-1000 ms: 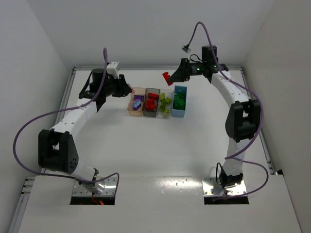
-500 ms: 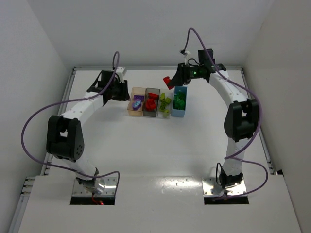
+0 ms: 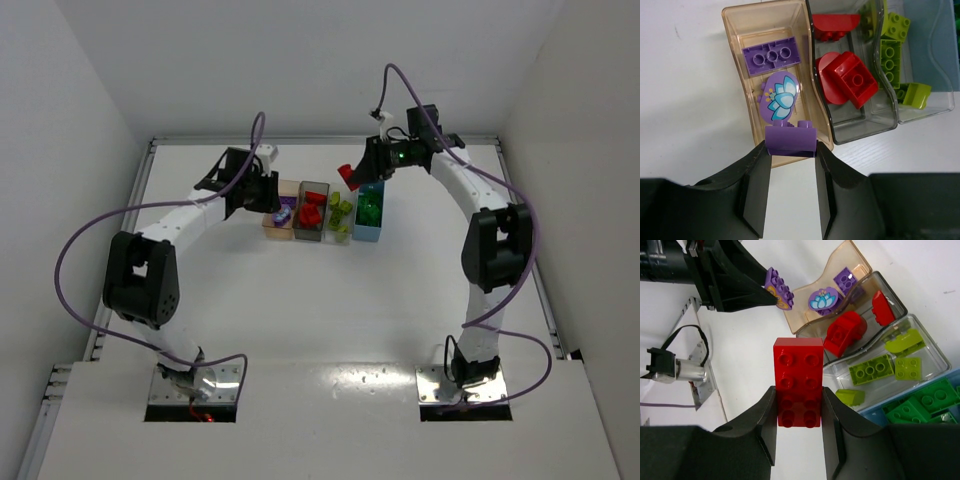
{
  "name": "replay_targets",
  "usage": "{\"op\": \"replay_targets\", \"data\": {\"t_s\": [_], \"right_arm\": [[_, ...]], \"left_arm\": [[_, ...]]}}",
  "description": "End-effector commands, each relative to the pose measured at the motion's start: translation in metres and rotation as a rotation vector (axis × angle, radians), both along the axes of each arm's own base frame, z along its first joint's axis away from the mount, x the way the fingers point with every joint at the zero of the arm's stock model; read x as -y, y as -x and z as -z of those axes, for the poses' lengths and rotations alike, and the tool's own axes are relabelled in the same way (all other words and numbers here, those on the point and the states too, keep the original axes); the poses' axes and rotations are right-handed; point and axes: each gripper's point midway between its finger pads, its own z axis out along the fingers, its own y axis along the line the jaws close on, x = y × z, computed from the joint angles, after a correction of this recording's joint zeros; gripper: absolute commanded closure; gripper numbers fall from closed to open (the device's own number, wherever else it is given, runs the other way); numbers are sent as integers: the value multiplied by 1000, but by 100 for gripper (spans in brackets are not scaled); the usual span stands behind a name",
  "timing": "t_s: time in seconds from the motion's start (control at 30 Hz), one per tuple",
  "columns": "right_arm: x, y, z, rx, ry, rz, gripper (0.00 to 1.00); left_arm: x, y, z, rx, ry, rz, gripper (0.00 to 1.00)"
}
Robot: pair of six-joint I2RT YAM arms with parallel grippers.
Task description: Sort the legos into containers by color
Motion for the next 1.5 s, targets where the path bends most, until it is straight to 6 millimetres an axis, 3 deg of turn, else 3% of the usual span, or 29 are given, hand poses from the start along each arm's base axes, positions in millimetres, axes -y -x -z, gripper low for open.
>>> {"op": "replay_targets", "data": {"t_s": [0.0, 0.33, 0.43, 0.63, 0.67, 0.77, 0.9, 1.03, 1.07, 1.17, 1.3, 1.33, 1.47], "right_arm": [[5, 7, -26, 88, 2, -7, 96], [11, 8, -25, 80, 11, 8, 96], [11, 8, -25, 88, 13, 5, 96], [10, 5, -24, 88, 13, 5, 96], [10, 5, -24, 88, 13, 5, 96], [10, 5, -24, 88, 13, 5, 96], [3, 3, -27, 130, 36, -17, 96], [-21, -2, -24, 153, 49, -48, 96], [-32, -2, -16, 145, 57, -66, 96], [-52, -16, -23, 195, 73, -64, 96], [-87, -20, 8, 181, 144, -58, 96], [-87, -25, 27, 156, 189, -28, 96], [-93, -48, 45, 193, 270, 40, 96]], "left_arm": [[8, -2, 3, -5, 1, 0, 81], [10, 5, 25, -74, -14, 3, 76], [16, 8, 29, -90, -4, 13, 57], [13, 6, 34, -94, -21, -2, 41], [13, 6, 34, -97, -16, -8, 34], [11, 5, 34, -95, -23, -16, 32], [14, 0, -3, 7, 19, -23, 32], [13, -7, -74, 195, 105, -36, 30], [12, -7, -102, 260, 130, -48, 30], [-8, -17, -136, 327, 139, -113, 28], [-55, -23, -143, 329, 95, -224, 16], [-65, -20, -144, 323, 90, -244, 12], [-99, -16, -143, 300, 102, -292, 1]]}}
